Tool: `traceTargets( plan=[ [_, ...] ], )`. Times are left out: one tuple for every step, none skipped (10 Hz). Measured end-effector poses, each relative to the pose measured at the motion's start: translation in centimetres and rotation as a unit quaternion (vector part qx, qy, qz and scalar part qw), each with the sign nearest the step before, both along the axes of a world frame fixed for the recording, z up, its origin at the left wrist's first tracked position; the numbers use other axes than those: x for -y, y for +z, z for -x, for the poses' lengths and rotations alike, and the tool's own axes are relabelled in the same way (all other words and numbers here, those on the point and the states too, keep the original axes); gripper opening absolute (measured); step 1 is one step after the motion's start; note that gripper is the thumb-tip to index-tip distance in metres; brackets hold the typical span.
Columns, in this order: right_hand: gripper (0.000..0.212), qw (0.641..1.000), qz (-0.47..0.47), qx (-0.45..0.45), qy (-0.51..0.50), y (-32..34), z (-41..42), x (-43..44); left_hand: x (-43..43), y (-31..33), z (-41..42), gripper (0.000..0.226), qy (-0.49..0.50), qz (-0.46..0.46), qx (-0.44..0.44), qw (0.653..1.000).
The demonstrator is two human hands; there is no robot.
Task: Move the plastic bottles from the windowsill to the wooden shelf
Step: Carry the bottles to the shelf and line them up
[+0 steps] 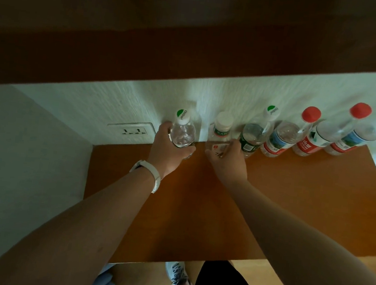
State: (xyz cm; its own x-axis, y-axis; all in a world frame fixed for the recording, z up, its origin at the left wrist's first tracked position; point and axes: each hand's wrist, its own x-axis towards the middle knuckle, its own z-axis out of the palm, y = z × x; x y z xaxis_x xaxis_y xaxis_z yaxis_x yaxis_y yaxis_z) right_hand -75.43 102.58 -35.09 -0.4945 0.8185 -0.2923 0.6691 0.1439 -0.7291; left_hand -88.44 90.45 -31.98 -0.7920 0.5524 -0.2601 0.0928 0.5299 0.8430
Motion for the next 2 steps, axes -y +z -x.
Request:
traceTargets(
  plan=[
    [0.072,1.000,-0.003,-0.004,0.017,1.0,-1.2,0.5,1.5,0.8,-0.6,0.099,-0.034,0.029,0.002,0.999],
    [0.069,0.998,-0.033,0.017,0.047,3.1,-2.8,1.3,3.4,2.6,-1.6,0.098,-0.083,0.080,-0.096,0.989]
  ],
)
